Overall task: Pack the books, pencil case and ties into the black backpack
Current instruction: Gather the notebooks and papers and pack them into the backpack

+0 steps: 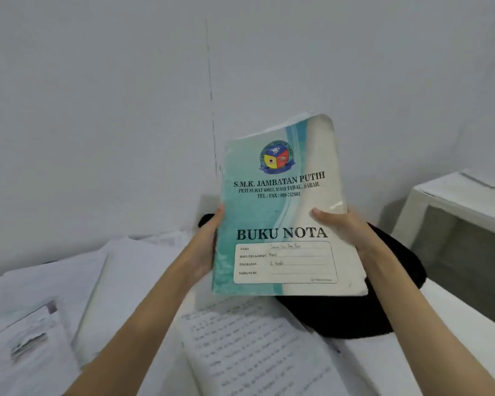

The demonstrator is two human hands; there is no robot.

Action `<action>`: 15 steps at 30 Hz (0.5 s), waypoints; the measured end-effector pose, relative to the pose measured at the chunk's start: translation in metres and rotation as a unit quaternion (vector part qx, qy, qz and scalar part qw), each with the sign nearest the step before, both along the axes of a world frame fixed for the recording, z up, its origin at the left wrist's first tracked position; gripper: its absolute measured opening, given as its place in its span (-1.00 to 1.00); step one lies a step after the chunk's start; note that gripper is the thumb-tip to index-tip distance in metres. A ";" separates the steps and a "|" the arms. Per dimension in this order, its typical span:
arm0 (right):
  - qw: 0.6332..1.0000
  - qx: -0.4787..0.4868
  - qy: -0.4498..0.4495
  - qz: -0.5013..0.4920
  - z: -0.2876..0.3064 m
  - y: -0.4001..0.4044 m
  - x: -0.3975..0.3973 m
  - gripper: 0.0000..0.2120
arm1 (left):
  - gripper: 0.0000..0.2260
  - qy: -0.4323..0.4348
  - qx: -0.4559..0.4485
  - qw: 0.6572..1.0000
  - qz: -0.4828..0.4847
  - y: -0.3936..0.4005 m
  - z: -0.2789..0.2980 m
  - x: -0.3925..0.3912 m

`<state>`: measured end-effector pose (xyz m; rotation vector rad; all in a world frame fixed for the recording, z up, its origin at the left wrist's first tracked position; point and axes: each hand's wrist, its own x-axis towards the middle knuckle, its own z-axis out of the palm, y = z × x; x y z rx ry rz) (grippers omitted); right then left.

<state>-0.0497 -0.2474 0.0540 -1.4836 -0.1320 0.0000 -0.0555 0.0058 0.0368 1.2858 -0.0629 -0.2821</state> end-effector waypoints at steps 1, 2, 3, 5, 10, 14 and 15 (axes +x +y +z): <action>1.000 -0.003 0.001 -0.025 -0.001 -0.021 0.001 -0.77 | -0.54 0.001 0.012 1.000 -0.015 -0.016 -0.007 0.002; 0.999 0.002 0.005 -0.048 -0.002 -0.044 0.001 -0.77 | -0.49 -0.001 0.052 0.998 -0.034 -0.033 -0.015 0.006; 0.997 0.011 0.007 -0.070 -0.003 -0.069 0.000 -0.79 | -0.48 -0.008 0.108 0.992 -0.064 -0.052 -0.025 0.008; 0.994 0.026 0.012 -0.102 -0.005 -0.112 -0.001 -0.75 | -0.61 -0.082 0.261 0.948 -0.161 -0.084 -0.045 0.006; 0.993 0.019 0.039 -0.109 -0.017 -0.176 0.006 -0.53 | -0.40 -0.122 0.346 0.898 -0.242 -0.142 -0.071 0.000; 0.995 0.014 0.066 -0.071 -0.026 -0.198 0.016 -0.56 | -0.32 -0.153 0.458 0.841 -0.245 -0.162 -0.085 0.000; 0.996 0.007 0.066 -0.059 -0.027 -0.200 0.020 -0.62 | -0.43 -0.160 0.467 0.838 -0.232 -0.163 -0.087 0.001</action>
